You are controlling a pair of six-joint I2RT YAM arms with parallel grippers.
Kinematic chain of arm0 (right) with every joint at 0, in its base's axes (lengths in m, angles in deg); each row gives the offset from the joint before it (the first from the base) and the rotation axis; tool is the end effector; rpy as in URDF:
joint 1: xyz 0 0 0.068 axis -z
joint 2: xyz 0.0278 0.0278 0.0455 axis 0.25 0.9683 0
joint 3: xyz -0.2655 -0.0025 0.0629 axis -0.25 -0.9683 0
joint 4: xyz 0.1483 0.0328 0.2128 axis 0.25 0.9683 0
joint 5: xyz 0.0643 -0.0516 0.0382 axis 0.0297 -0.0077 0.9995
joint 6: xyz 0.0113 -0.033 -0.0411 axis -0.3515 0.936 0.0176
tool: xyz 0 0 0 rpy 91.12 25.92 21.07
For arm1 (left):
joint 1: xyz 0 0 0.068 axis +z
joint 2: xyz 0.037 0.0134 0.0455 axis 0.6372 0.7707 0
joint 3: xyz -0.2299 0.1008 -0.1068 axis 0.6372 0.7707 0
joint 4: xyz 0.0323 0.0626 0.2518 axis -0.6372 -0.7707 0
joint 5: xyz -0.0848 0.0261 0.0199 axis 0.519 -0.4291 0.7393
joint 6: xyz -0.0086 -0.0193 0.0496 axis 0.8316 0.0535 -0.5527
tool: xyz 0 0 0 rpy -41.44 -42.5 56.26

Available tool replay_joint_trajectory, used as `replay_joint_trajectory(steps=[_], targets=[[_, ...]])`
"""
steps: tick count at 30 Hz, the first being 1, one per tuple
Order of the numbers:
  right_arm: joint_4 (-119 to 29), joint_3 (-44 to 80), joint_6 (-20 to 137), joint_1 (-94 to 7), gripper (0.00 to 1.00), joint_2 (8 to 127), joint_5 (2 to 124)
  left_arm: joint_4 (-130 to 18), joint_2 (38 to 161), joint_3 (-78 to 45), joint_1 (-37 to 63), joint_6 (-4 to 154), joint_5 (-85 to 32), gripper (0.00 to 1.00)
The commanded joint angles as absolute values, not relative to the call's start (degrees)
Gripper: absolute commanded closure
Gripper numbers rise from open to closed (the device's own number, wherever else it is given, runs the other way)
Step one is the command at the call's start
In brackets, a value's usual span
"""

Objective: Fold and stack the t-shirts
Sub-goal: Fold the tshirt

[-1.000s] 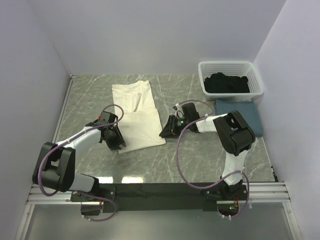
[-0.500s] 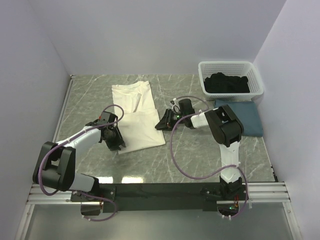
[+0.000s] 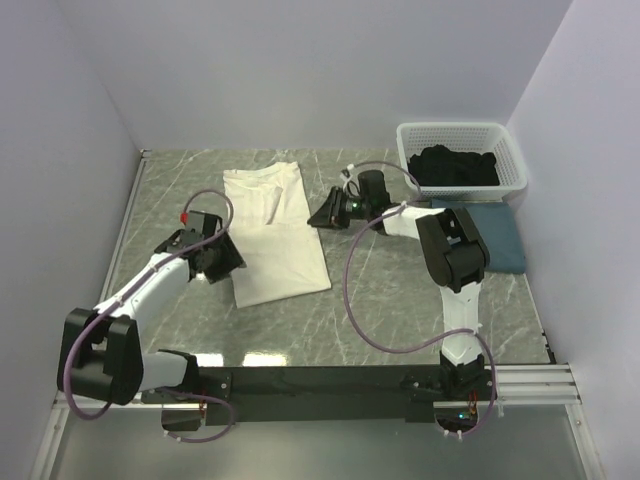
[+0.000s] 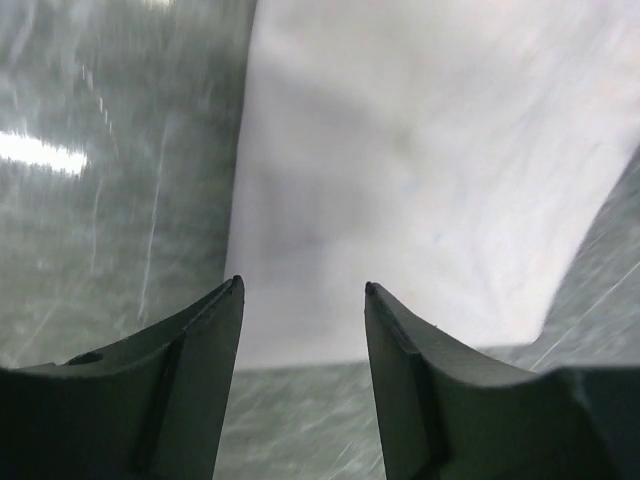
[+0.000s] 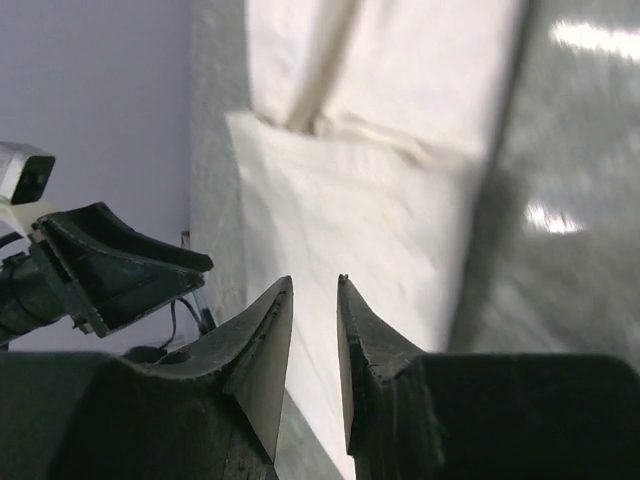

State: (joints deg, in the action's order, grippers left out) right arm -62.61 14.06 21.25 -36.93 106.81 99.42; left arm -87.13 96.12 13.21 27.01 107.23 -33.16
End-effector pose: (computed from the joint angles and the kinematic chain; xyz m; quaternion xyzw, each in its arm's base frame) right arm 0.4015 0.1929 0.1429 -0.0274 0.8293 0.5236 0.1934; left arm 0.2329 -0.0530 0.2020 -0.2563 0.9283 -0.1396 0.2304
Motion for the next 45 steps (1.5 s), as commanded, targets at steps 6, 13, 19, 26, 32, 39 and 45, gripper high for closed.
replay_joint_trajectory(steps=[6, 13, 19, 26, 32, 39, 45], targets=[[-62.0, 25.0, 18.3, -37.7, 0.68, 114.4, 98.2, -73.6, 109.5, 1.1, 29.3, 105.9, -36.4, 0.45], [-54.4, 26.1, 20.9, -37.7, 0.68, 117.8, 94.2, -73.3, 124.5, -6.4, 29.4, 102.7, -37.8, 0.46], [-52.2, 20.9, 19.6, -36.1, 0.68, 114.6, 89.6, -75.1, 130.5, -9.3, 27.8, 102.1, -34.1, 0.47], [-49.0, 15.9, 23.1, -33.8, 0.67, 108.5, 86.0, -76.3, 127.7, -8.6, 26.2, 104.4, -34.6, 0.44], [-43.6, 16.6, 28.9, -33.5, 0.66, 101.6, 86.1, -81.8, 118.3, -7.1, 26.2, 105.4, -39.1, 0.21], [-33.0, 11.8, 34.8, -35.1, 0.41, 89.8, 81.8, -91.6, 102.6, 1.4, 24.6, 105.2, -42.2, 0.11], [-26.5, 5.0, 37.3, -41.3, 0.36, 83.3, 72.7, -96.6, 95.7, 11.3, 19.1, 109.6, -43.7, 0.14]])
